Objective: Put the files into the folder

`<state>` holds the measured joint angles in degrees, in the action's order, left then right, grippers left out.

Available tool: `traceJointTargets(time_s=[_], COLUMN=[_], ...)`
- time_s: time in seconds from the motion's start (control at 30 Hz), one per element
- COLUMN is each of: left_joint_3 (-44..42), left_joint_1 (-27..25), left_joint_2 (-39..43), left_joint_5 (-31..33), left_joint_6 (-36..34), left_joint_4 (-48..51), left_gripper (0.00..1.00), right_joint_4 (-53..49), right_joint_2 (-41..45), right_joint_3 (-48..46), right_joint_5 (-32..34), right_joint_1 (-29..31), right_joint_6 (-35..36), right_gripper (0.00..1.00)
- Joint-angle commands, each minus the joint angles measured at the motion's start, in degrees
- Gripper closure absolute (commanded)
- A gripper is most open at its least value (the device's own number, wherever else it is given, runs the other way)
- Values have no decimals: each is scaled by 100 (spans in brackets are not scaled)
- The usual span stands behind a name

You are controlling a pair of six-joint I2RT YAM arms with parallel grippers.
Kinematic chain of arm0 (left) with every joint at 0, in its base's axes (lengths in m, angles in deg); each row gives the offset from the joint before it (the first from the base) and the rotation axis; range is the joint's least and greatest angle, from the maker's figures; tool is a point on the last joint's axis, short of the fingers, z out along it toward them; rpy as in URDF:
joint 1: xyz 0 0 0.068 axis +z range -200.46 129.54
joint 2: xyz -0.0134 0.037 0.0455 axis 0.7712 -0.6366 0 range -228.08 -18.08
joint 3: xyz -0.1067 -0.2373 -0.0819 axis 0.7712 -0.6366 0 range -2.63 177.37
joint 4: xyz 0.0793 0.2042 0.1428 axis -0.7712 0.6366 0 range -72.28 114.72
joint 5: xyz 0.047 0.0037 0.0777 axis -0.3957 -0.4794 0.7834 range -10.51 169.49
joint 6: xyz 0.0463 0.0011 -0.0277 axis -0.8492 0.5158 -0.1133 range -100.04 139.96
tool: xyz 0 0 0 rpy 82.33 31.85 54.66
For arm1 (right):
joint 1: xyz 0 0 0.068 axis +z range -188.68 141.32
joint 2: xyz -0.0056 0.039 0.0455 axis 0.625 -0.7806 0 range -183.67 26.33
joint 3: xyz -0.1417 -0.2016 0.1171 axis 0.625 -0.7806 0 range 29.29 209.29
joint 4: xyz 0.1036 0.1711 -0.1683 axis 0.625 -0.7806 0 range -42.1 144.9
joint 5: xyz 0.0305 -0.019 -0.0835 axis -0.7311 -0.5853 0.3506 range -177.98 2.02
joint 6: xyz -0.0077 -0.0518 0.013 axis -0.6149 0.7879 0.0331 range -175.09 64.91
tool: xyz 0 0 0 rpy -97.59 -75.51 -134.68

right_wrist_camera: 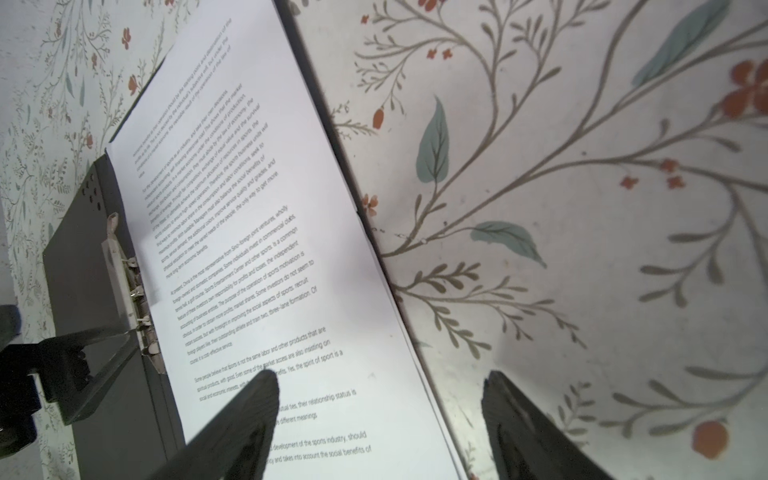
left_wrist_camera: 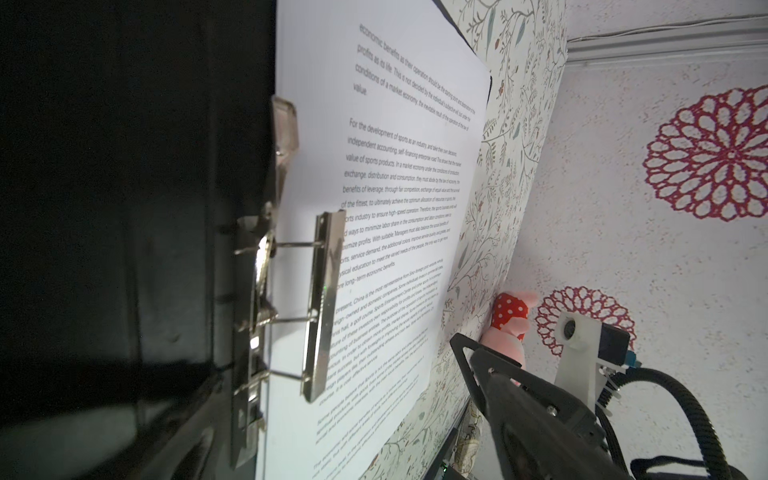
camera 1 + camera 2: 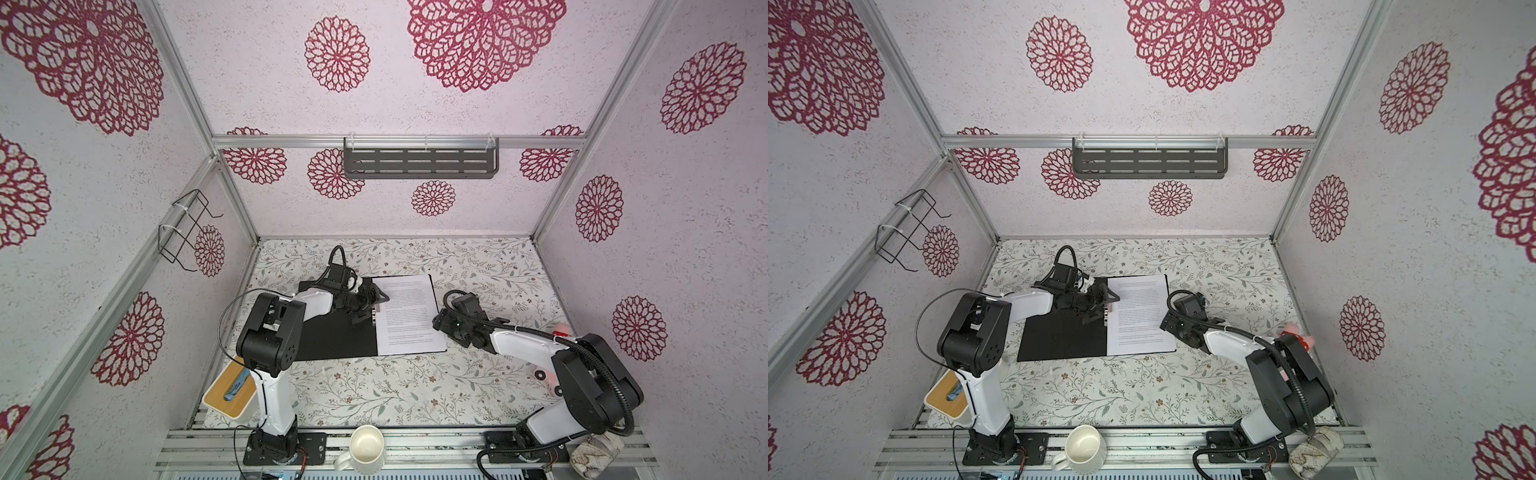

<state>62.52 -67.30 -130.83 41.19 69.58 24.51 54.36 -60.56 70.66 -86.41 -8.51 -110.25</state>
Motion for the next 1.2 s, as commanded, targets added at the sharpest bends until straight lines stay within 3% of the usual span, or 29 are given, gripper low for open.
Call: traceJointTargets(time_s=[0.0,0.57,0.87,1.17], left_joint_3=[127,301,657,1334], left_joint_1=[-27,-246,70,127], left_joint_2=[-169,-364,-126,-571], left_joint_5=[-81,-120,33,3], left_joint_6=[137,837,297,-84], left_joint_4=[-261,-778,-60,342], left_gripper=[1,0,1,2], right_joint_4=[-216,-464,-511,-586], right_joint_2=[208,361,445,314], right_joint_3=[107,117,123,292], right_joint_5=[231,327,458,477], right_joint_1=[2,-222,-236,-251], right_joint_6=[-25,138,277,370], right_gripper=[19,18,16,15])
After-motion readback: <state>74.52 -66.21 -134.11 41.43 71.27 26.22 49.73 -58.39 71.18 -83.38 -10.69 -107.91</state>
